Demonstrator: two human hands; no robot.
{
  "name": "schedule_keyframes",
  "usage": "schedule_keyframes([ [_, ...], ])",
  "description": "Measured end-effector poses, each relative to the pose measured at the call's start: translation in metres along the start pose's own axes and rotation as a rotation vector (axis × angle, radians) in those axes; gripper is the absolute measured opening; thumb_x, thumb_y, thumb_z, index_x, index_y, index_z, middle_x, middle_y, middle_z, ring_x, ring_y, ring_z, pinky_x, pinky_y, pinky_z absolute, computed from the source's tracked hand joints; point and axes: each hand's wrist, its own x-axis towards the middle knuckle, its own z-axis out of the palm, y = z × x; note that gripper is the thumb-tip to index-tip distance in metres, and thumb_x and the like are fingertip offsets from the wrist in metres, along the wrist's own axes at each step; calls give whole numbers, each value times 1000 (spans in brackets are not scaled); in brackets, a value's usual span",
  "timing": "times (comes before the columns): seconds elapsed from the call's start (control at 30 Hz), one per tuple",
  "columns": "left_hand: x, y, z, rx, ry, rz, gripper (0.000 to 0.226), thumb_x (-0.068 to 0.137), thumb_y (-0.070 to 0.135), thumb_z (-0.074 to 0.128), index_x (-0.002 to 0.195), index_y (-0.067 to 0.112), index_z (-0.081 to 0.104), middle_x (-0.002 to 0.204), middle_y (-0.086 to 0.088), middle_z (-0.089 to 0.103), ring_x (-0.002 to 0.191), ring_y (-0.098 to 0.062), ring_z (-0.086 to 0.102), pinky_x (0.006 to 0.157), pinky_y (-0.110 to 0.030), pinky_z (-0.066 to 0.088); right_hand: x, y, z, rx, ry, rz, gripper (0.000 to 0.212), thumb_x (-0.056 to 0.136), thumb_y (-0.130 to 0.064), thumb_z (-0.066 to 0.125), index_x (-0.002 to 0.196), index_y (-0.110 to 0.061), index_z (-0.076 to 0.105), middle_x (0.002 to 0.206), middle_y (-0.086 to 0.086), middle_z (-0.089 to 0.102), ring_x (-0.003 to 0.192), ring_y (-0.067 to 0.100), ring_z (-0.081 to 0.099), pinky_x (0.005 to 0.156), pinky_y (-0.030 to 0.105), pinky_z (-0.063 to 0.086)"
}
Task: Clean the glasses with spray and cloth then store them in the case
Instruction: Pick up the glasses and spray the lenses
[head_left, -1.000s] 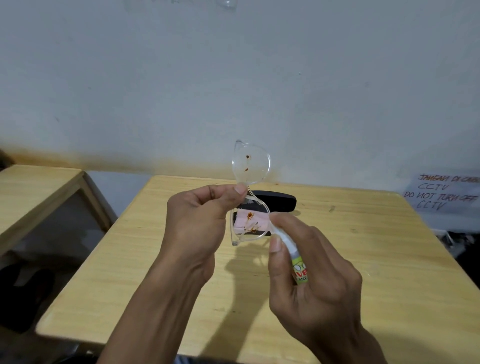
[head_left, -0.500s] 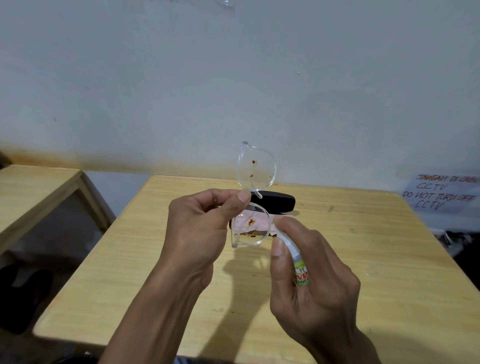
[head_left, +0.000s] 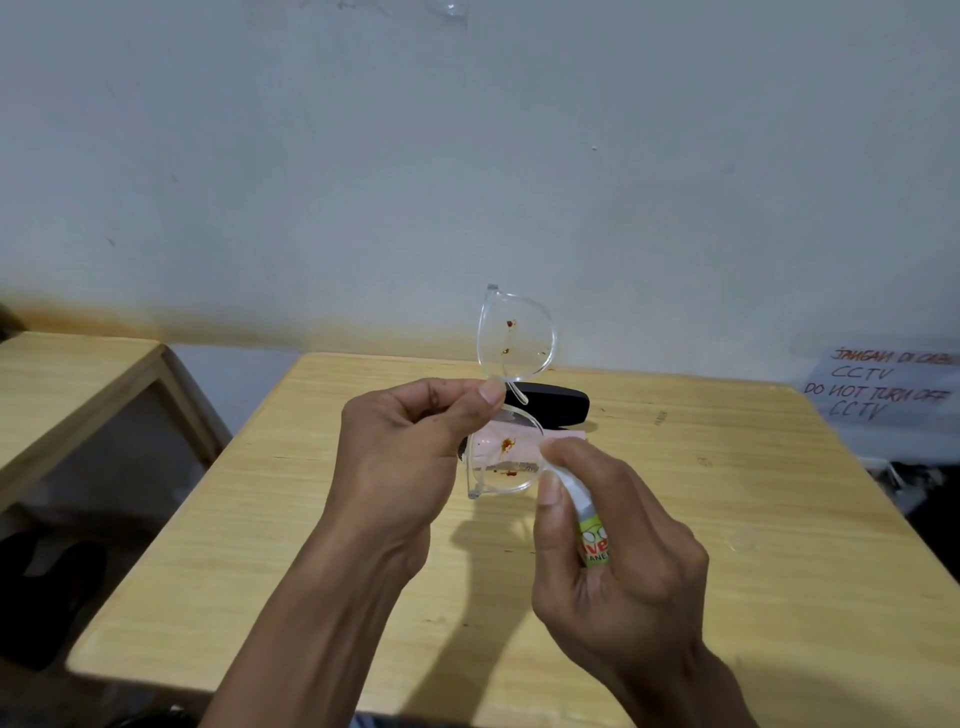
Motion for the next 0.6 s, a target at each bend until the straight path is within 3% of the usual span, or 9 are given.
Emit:
schedule_keyframes([
  [0.17,2,-1,-7,11,-18,16,7,77,12,77,72,8,73,67,2,74,64,2,67,56,-1,45,-4,1,-10,66,-15,63,27,92,-14,59,117,-21,66,90,-2,72,64,8,60,59,16,47],
  [0.23,3,0,-13,6,-29,28,4,78,11,75,75,8,73,66,5,73,63,6,66,55,0,44,-2,-1,-17,239,-33,295,23,93,-26,57,113,-34,65,76,-14,65,51,5,52,50,19,46],
  [0.27,4,0,-17,9,-35,42,3,78,10,74,76,8,73,65,6,72,62,7,65,54,0,43,0,-1,-20,385,-51,460,19,93,-31,57,109,-39,64,67,-8,61,42,11,46,43,23,41],
  [0.33,5,1,-23,23,-57,83,2,77,12,72,76,10,72,65,9,69,61,7,62,56,0,43,7,3,-22,660,-103,726,12,96,-30,61,106,-36,65,66,6,57,34,20,35,37,22,32],
  [0.4,7,0,-28,41,-86,133,3,74,14,71,75,11,70,68,7,67,61,6,59,58,-1,42,16,11,-24,826,-202,871,12,94,-26,61,104,-30,65,65,7,55,34,17,32,38,19,32],
  [0.6,9,-8,-33,21,-174,211,9,65,24,76,69,15,75,74,6,65,76,-6,58,69,-8,44,37,25,-17,1011,-471,979,16,99,-15,55,109,-22,65,71,15,51,37,13,30,40,16,30],
])
